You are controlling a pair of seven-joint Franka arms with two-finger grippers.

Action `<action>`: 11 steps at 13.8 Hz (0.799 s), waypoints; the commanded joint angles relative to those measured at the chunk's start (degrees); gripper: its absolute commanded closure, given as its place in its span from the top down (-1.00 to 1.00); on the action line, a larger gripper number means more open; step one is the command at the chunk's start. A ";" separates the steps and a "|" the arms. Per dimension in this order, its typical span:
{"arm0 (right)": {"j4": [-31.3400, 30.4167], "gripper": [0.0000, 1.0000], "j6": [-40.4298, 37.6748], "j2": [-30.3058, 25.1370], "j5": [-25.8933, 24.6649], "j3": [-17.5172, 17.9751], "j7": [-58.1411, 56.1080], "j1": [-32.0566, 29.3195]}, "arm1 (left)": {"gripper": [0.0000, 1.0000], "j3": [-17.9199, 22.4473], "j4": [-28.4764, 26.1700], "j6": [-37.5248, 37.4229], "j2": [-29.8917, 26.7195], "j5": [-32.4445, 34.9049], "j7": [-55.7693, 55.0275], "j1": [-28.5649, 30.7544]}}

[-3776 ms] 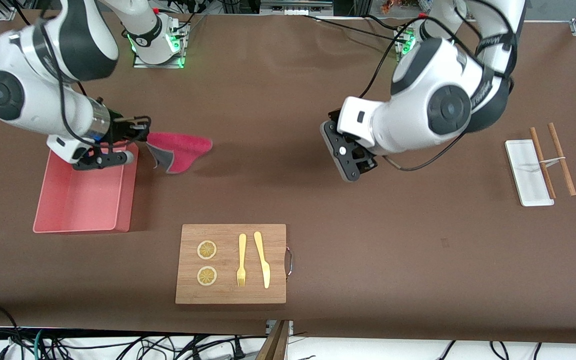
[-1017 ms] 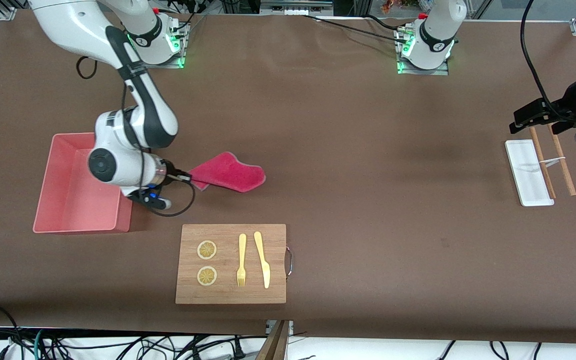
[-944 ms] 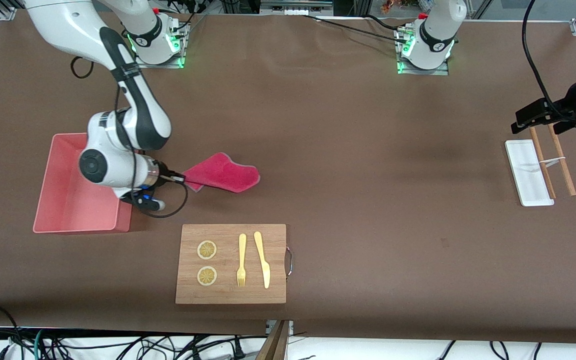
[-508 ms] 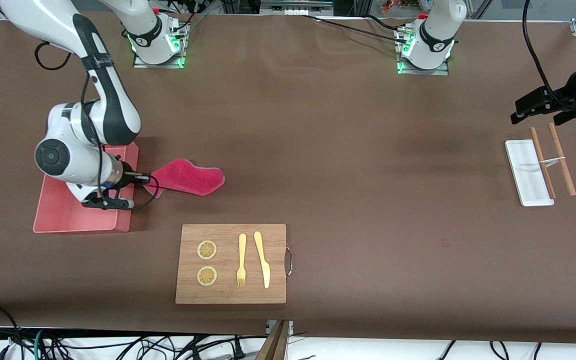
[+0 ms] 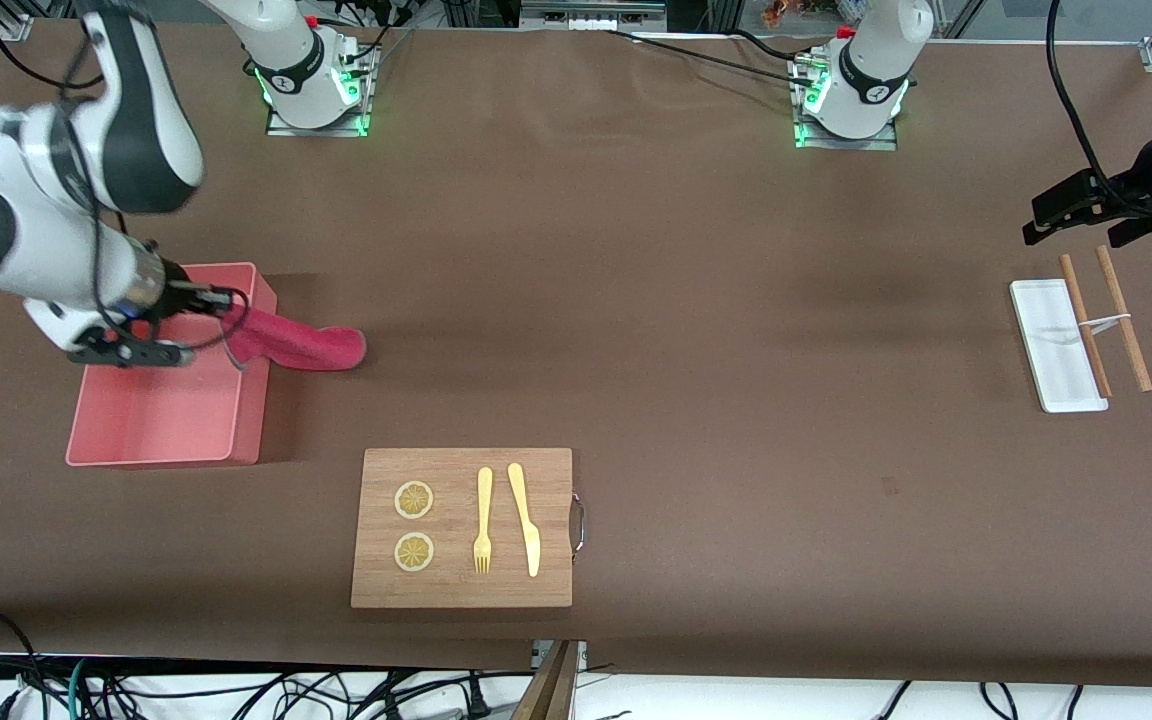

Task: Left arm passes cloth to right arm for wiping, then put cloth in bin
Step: 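Lift the cloth over the pink bin and open the right gripper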

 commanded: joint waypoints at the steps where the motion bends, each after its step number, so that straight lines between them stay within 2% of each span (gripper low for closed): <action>1: 0.09 -1.00 -6.37 -6.94 -1.54 0.67 -5.32 -3.63 | 1.00 -0.55 -0.96 1.04 -0.90 -0.06 1.14 0.73; 3: 0.09 -1.00 -8.05 -10.11 -3.29 0.67 -10.23 -6.18 | 1.00 -0.46 -0.96 1.05 -0.90 0.20 0.79 0.73; 5: 0.53 -1.00 -7.80 -10.91 -5.32 -0.73 -16.30 -7.68 | 1.00 -0.55 -1.05 0.96 -0.99 0.29 0.62 0.73; 6: 0.97 -1.00 -7.19 -10.22 -6.11 -1.96 -18.24 -7.68 | 1.00 -0.55 -0.96 0.96 -0.99 0.20 0.62 0.73; 11: 0.97 -1.00 1.07 -3.28 -6.74 -2.15 -18.17 -7.77 | 1.00 -0.55 -0.87 0.96 -0.73 0.29 0.53 0.73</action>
